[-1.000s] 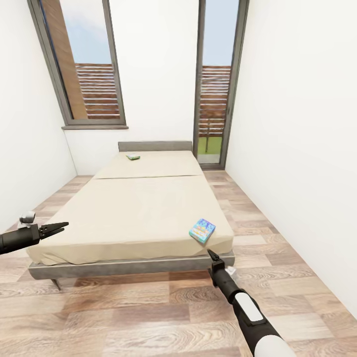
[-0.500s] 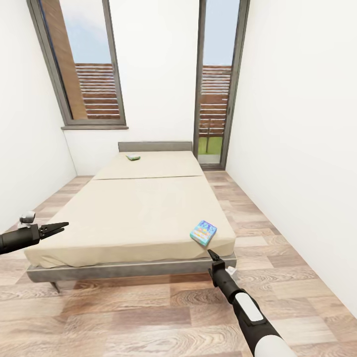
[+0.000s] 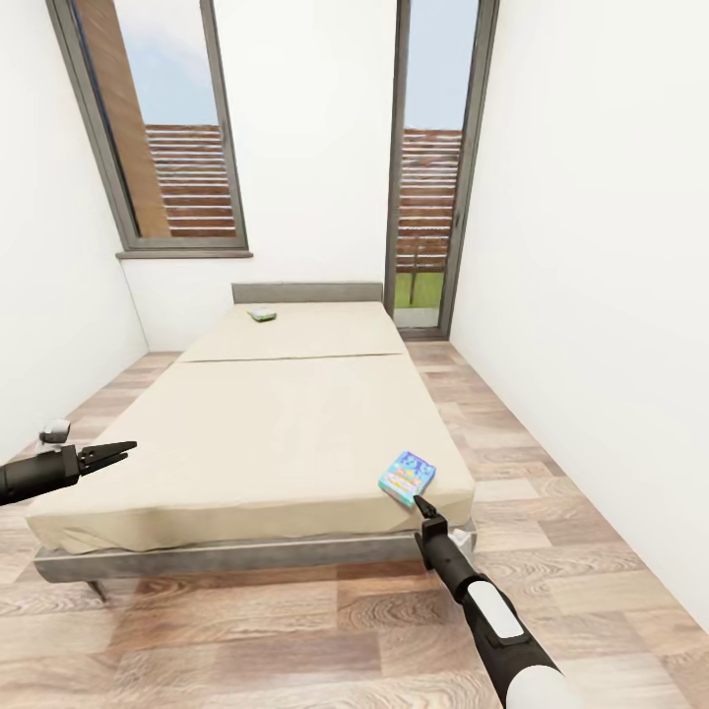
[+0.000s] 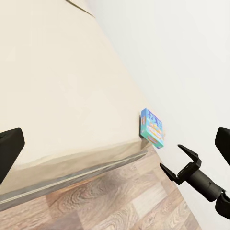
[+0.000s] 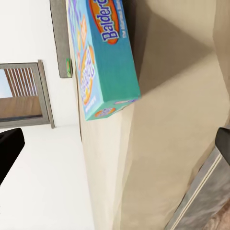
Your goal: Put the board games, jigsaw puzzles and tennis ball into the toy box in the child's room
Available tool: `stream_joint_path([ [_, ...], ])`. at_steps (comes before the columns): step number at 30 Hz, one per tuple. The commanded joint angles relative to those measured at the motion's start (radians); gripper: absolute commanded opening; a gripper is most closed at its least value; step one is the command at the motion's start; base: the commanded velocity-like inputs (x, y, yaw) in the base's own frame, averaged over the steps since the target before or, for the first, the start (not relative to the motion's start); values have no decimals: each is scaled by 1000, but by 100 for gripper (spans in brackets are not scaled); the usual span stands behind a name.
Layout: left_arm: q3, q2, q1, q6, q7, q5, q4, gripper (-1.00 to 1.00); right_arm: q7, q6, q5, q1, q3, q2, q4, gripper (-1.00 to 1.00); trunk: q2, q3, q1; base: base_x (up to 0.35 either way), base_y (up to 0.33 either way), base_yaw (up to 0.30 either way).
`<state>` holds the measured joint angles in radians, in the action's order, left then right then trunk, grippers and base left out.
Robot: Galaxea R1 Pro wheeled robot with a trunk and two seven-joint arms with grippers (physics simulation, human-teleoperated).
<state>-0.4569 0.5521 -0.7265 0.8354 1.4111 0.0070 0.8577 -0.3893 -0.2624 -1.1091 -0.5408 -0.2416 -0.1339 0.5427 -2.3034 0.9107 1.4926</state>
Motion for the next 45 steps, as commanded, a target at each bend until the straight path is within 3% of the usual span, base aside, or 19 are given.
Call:
stream_joint_path([
  [1, 0, 0, -1, 10, 3, 1, 0, 100, -2, -10, -8, -1, -7, -1, 0, 100, 0, 1, 0, 43, 0, 0],
  [45, 0, 0, -1, 10, 3, 0, 0, 100, -2, -9, -8, -1, -5, -3, -1, 100, 0, 1, 0, 47, 0, 0],
])
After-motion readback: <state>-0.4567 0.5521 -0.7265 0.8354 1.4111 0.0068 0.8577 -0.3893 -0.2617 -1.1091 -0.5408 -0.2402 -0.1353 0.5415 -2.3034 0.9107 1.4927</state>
